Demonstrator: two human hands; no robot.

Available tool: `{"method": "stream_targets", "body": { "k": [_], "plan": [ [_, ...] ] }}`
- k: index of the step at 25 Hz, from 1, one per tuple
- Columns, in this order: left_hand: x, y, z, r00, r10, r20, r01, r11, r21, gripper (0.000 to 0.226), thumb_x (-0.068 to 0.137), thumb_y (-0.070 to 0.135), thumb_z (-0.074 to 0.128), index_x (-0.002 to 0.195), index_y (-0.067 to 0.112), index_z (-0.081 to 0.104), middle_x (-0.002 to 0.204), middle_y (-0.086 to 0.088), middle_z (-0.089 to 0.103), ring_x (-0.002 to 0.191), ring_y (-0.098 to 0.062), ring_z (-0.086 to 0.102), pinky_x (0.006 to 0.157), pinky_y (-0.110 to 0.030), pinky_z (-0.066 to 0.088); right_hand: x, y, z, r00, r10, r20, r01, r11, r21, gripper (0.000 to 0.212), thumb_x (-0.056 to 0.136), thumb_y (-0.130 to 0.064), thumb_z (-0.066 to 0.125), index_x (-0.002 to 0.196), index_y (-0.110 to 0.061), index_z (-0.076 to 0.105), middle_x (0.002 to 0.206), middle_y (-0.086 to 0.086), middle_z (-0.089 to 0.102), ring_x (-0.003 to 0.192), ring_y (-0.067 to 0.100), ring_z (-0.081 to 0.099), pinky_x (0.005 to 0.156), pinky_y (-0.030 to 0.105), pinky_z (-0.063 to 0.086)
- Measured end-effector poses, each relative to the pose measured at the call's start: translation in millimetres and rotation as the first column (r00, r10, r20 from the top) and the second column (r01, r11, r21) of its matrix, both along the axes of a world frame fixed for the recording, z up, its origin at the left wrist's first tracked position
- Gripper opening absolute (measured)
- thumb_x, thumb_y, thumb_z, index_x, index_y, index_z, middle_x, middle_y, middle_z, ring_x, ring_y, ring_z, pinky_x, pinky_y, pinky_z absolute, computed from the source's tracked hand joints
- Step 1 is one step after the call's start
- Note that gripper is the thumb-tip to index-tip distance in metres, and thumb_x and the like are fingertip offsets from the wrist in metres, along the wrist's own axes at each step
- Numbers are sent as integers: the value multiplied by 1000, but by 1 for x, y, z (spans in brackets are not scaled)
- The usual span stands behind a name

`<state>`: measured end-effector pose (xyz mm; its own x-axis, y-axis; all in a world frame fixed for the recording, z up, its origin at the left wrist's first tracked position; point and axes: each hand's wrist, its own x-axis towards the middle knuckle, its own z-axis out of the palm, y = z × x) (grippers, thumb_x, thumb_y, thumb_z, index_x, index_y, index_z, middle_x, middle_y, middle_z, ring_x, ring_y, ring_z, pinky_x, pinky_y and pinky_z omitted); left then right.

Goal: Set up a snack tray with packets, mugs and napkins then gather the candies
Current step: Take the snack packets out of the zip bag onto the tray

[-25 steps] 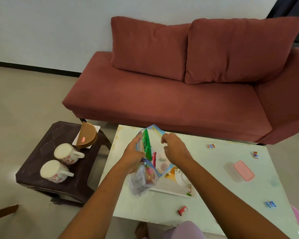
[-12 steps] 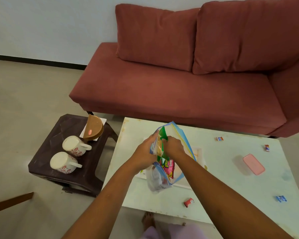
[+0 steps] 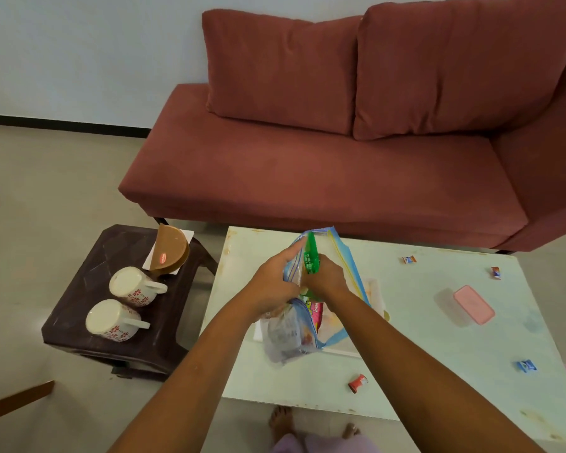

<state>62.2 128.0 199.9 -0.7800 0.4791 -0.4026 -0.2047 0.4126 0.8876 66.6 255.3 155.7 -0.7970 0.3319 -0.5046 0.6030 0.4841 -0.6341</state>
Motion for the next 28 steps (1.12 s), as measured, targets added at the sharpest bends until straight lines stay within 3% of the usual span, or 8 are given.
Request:
{"method": "stream_targets", "body": {
  "k": [6,9,11,15,20,22,25,28],
  "plan": [
    [-13,-15,4,945,325,-45,-327,943,-56,78,80,-10,51,144,30,33,121,-1,44,104,-27,56,79,-45,58,-7,25,47,971,-214,-105,141,870,-473,40,72,7,68,105,-17,62,106,12,67,98,32,64,80,48,57],
    [-20,-21,14,919,388,66,-392,918,55,73,82,-12,47,141,30,39,127,-5,48,87,-18,62,61,-31,59,-2,38,75,949,-275,-154,85,693,-715,34,80,4,66,109,-13,59,100,11,70,90,28,67,76,45,59],
    [-25,-18,26,907,390,160,-414,895,168,63,84,-7,44,136,29,46,111,-1,58,62,-8,66,49,-21,54,2,42,83,944,-298,-139,51,549,-834,31,84,-1,63,112,-14,58,99,8,72,91,27,68,78,48,58],
    [-31,-14,39,888,344,306,-425,868,257,25,94,33,45,108,21,61,60,3,65,48,-9,62,46,-19,48,1,44,77,946,-315,-72,85,458,-885,30,86,-11,60,115,-18,57,102,8,70,93,25,66,87,46,52],
    [-30,-6,33,931,329,157,-343,936,77,34,70,40,72,90,14,62,75,-2,69,52,-9,60,39,-18,39,2,47,69,946,-316,-79,48,376,-925,34,83,-13,62,116,-18,57,105,8,69,92,23,67,73,36,59],
    [-29,0,31,911,392,124,-402,913,68,20,75,28,74,86,13,64,69,0,68,44,-3,58,35,-15,36,3,55,64,956,-252,-147,17,552,-834,45,85,-10,64,127,-17,50,116,9,65,98,21,66,75,33,58],
    [-34,6,29,934,338,-113,-348,934,-79,15,74,30,77,80,20,67,75,0,71,65,-9,68,50,-20,48,1,79,69,879,-91,-468,-51,958,-281,70,75,-12,77,134,-23,41,125,3,59,103,12,60,84,24,51],
    [-41,24,36,932,-6,-363,-173,872,-458,28,66,48,77,68,23,64,65,4,64,67,-16,62,53,-28,42,-12,95,85,761,385,-521,-329,923,202,87,67,-24,82,140,-35,36,138,-6,47,123,10,45,104,29,38]
  ]
}}
